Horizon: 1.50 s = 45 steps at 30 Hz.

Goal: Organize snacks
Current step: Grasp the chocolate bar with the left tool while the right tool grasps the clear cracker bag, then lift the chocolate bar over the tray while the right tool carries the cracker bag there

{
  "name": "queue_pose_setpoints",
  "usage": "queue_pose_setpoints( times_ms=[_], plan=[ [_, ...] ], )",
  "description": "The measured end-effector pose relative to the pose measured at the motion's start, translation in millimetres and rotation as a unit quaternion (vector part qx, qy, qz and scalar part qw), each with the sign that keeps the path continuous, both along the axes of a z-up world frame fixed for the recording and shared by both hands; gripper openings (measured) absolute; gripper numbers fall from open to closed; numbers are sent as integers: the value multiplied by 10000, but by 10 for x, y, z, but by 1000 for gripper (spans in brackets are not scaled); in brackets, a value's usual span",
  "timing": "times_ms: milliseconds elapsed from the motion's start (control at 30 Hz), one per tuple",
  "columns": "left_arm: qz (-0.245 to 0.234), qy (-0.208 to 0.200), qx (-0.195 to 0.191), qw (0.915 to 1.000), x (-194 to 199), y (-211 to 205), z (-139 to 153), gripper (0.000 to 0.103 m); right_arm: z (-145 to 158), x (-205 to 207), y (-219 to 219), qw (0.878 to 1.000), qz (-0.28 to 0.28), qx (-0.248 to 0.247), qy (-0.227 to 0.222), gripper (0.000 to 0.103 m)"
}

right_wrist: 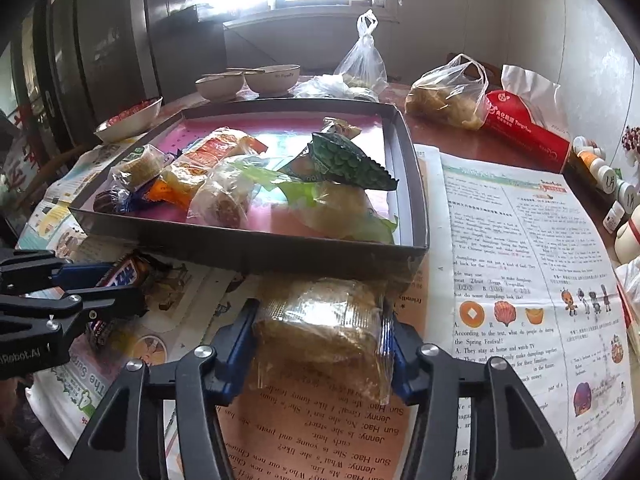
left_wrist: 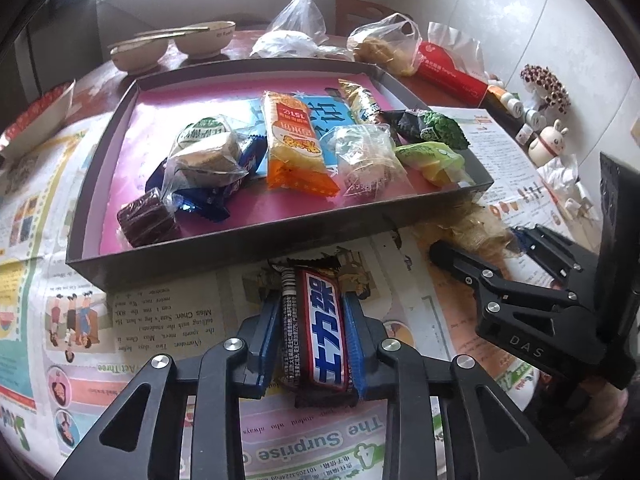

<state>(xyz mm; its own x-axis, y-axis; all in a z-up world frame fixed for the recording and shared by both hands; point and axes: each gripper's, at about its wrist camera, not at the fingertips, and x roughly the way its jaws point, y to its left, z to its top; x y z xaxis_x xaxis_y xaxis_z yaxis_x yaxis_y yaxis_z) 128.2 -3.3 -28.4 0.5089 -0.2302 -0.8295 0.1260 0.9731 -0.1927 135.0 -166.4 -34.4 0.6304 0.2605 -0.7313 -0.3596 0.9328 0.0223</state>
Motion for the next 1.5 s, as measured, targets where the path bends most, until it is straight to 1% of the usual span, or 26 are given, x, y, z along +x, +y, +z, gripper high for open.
queue_pose_setpoints(
  times_ms=[133,333,567,867,1500],
  plan=[
    [45,-95,-147,9998,-41,65,91,31,44,-51,-1,9995,143,257,83,53],
    [184,-363,-239,9989,-88,190,304,31,235,-157,46,9979,375,521,-78,53],
    [258,-493,-263,9981,-39,253,449,31,415,-158,89,9972,384,573,-282,53],
    [268,-565,-313,9976,119,269,561,31,544,-54,111,9968,368,611,-371,52],
    [153,-478,-325,9982,521,196,533,31,562,258,199,9975,314,567,-267,52]
  ],
)
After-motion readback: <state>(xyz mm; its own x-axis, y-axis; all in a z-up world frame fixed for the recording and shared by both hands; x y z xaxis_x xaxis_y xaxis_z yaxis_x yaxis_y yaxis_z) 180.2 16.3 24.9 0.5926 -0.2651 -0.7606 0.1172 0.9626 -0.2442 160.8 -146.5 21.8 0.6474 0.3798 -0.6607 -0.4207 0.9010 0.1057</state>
